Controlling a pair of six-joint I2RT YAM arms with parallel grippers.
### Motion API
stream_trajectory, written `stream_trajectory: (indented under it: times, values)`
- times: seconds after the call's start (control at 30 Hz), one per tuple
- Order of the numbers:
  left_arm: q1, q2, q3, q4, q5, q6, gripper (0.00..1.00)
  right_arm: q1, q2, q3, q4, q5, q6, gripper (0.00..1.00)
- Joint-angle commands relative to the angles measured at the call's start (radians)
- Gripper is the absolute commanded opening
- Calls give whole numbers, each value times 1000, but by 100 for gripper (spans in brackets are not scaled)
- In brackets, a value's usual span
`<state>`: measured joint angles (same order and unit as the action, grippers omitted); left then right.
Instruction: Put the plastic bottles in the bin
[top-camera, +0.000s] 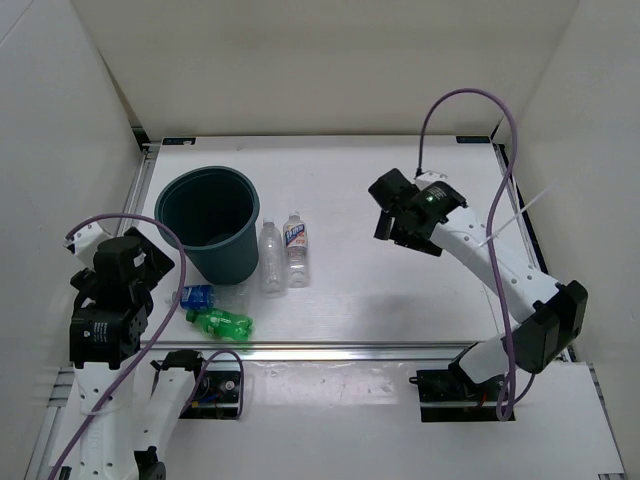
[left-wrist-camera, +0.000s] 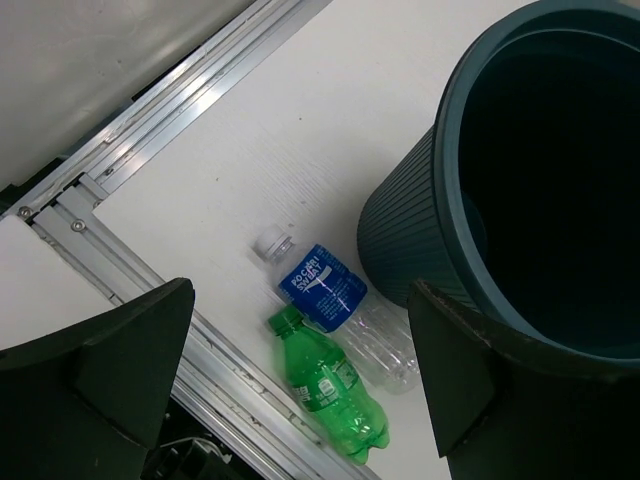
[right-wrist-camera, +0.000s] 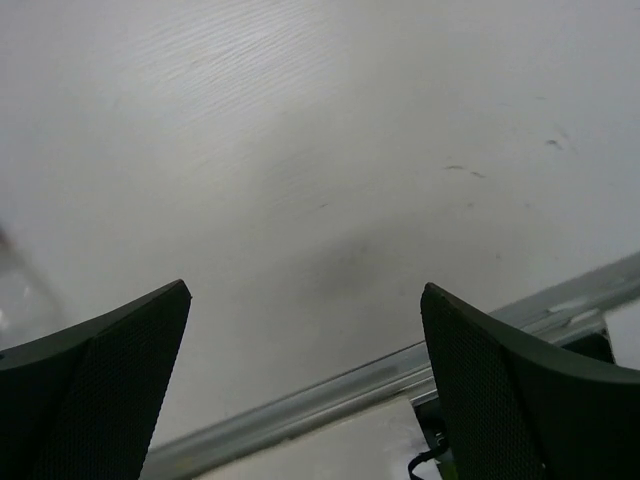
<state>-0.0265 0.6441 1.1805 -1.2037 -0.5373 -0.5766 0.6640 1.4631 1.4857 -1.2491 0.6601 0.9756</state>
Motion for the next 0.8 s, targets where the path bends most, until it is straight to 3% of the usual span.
stream_trajectory:
  times: [0.0,0.1,0.47,0.57,0.77]
  values:
    - [-4,3,10,24,-3,3,99,34,-5,12,146,-225,-229,100]
    - [-4,3,10,33,-3,35,99,34,74,33,160,-315,-230,100]
    - [-4,3,10,43,-3,86,99,14,353,151,471,-724,-396,100]
    - [-4,3,10,24,-3,86,99,-14,453,217,514,-877,-405,100]
    - [-4,3,19,-22,-3,86,99,0,661,419,565,-979,-405,100]
